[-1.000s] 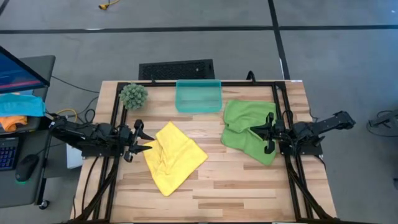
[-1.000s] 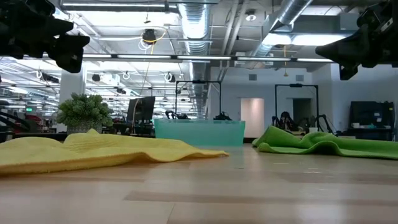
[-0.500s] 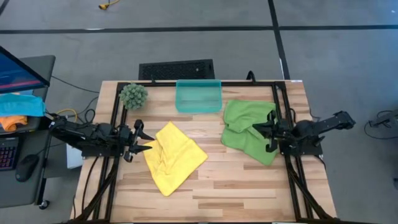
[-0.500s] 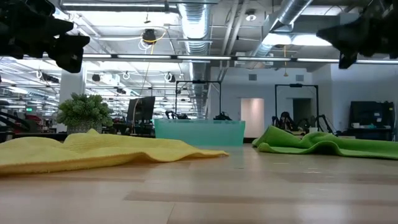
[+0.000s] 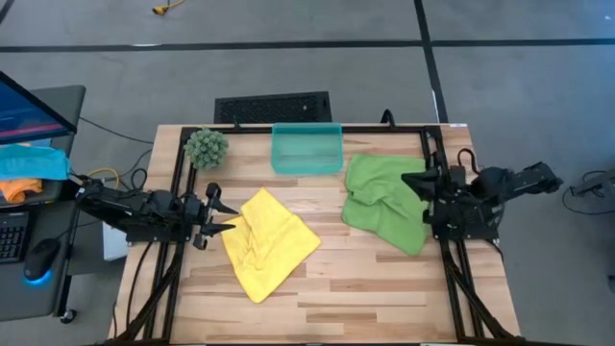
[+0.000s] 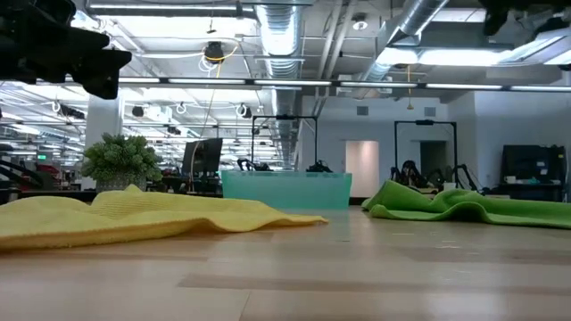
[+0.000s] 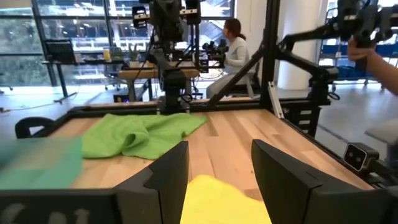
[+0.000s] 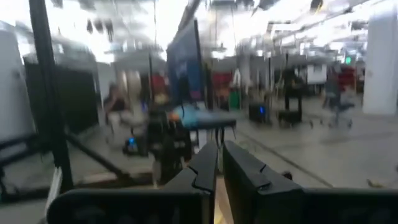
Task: Roll microfiber towels into tight, uniform cylinder then place into a basket
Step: Fold the green microfiber cloth
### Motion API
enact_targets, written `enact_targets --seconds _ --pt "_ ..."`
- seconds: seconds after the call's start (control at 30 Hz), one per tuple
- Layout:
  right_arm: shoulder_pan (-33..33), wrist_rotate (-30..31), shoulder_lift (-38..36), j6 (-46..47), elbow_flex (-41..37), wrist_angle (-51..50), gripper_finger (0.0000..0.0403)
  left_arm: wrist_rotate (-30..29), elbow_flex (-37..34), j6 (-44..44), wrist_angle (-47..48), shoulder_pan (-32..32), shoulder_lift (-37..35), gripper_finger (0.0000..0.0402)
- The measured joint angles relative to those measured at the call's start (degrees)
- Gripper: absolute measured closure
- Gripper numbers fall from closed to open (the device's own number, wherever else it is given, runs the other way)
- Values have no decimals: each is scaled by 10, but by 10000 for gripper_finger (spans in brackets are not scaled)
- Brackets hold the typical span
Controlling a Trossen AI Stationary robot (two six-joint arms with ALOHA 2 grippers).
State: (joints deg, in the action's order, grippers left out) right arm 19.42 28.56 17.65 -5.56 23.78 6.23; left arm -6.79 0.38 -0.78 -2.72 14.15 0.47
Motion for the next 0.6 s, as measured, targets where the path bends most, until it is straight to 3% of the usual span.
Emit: enact_targets --seconds 0.33,0.6 --pt "10 -3 161 239 116 -307 353 -2 0 7 0 0 0 235" --pt "83 -54 304 372 137 -402 369 2 0 62 0 0 0 235"
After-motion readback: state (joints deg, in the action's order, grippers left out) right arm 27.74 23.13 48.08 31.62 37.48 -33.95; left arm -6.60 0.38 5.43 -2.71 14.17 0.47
